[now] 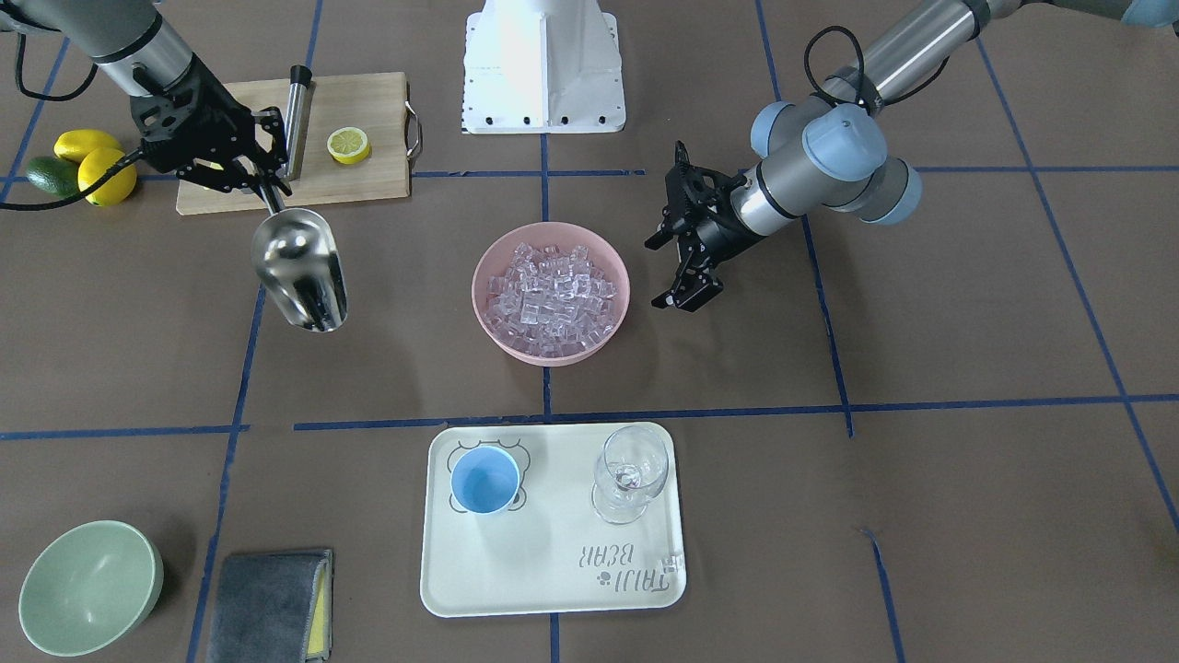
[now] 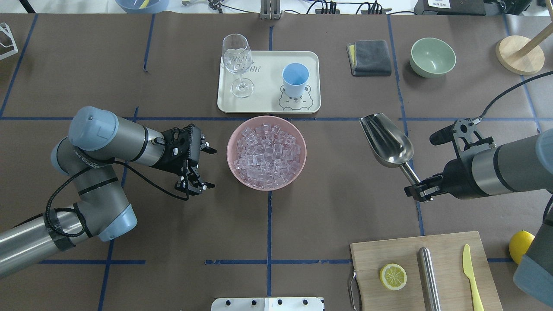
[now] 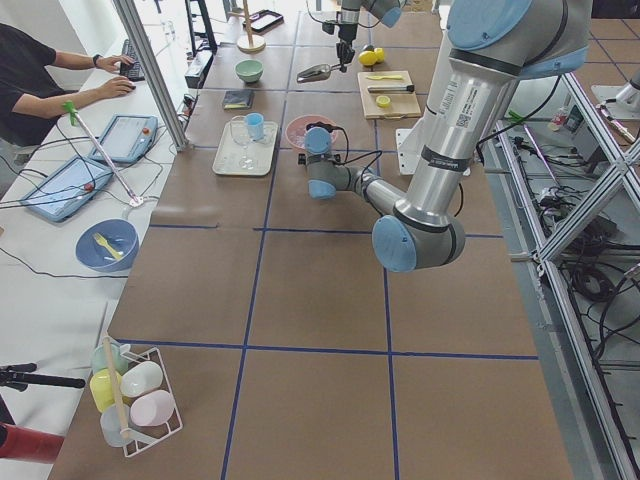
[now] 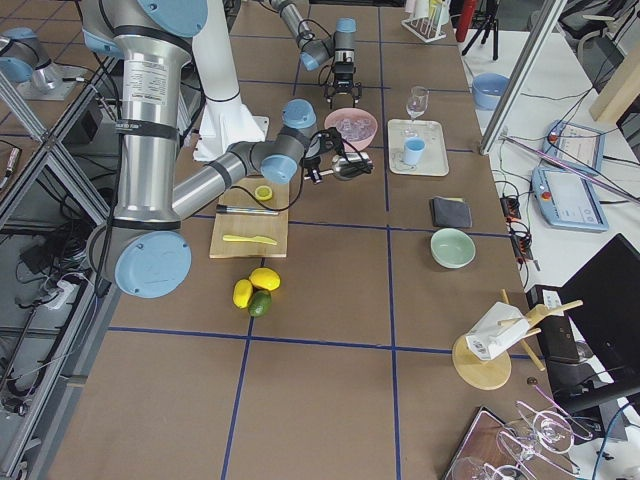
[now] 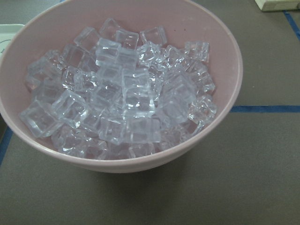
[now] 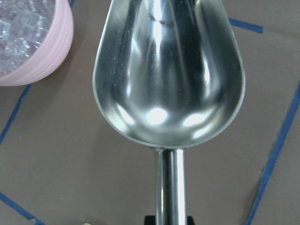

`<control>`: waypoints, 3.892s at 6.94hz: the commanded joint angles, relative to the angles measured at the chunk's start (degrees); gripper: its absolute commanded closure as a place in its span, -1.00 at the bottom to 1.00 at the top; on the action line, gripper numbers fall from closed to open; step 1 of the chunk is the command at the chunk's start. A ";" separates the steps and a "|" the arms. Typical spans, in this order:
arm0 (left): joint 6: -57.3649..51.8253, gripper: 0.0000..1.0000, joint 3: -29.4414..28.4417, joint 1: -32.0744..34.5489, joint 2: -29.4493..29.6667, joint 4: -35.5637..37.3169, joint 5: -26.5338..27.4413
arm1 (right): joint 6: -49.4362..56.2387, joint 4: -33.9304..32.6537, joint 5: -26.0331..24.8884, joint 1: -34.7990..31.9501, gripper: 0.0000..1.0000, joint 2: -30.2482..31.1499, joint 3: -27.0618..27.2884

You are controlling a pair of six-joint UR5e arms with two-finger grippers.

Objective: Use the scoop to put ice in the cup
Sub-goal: 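Lift the scoop with the right gripper and carry it to the ice bowl, then dip the scoop into the ice cubes with the right gripper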

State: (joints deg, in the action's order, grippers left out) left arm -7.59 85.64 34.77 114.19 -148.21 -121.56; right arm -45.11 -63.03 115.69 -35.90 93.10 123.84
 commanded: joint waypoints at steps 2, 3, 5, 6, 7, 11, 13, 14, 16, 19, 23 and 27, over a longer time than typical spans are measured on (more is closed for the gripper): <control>0.03 -1.00 0.05 -0.06 0.42 0.02 1.24 | 7.48 -10.91 -0.21 3.20 1.00 -11.58 -0.27; 0.11 -1.00 -0.03 -0.06 0.59 -0.06 1.24 | 12.54 -20.11 -0.21 3.20 1.00 -16.93 -0.18; 0.12 -1.00 -0.03 -0.14 0.77 -0.06 2.12 | 15.92 -33.33 -2.13 3.64 1.00 -25.30 -0.27; 0.12 -1.00 -0.03 -0.14 0.77 -0.06 2.12 | 17.84 -39.74 -2.84 3.82 1.00 -28.55 -0.36; 0.12 -1.00 -0.03 -0.14 0.77 0.02 2.47 | 26.65 -45.72 -3.45 4.25 1.00 -30.85 -0.70; 0.12 -1.00 -0.12 -0.06 0.77 0.02 2.56 | 40.42 -74.79 -5.91 4.26 1.00 -47.95 -8.49; 0.12 -1.00 -0.21 -0.23 0.68 0.02 3.35 | 45.17 -83.10 -8.98 4.26 1.00 -51.26 -10.98; 0.12 -1.00 -0.38 -0.23 0.68 0.02 3.35 | 48.24 -88.18 -10.56 4.26 1.00 -55.61 -14.47; 0.20 -1.00 -0.39 -0.49 0.77 0.02 5.09 | 50.63 -90.95 -11.10 4.26 1.00 -61.71 -22.91; 3.35 -1.00 -0.47 -0.67 0.77 -0.32 5.64 | 53.28 -95.16 -11.45 4.26 1.00 -65.66 -28.98; 3.37 -1.00 -0.56 -0.76 0.77 -0.85 5.72 | 54.69 -96.05 -13.57 4.34 1.00 -71.54 -39.17; 3.37 -1.00 -0.65 -0.76 0.68 -0.85 5.72 | 54.69 -96.14 -15.05 4.52 1.00 -72.71 -44.21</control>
State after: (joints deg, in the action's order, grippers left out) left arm -4.22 85.02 34.02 114.88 -149.06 -115.84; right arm 9.58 -159.14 101.44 -31.45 20.42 80.58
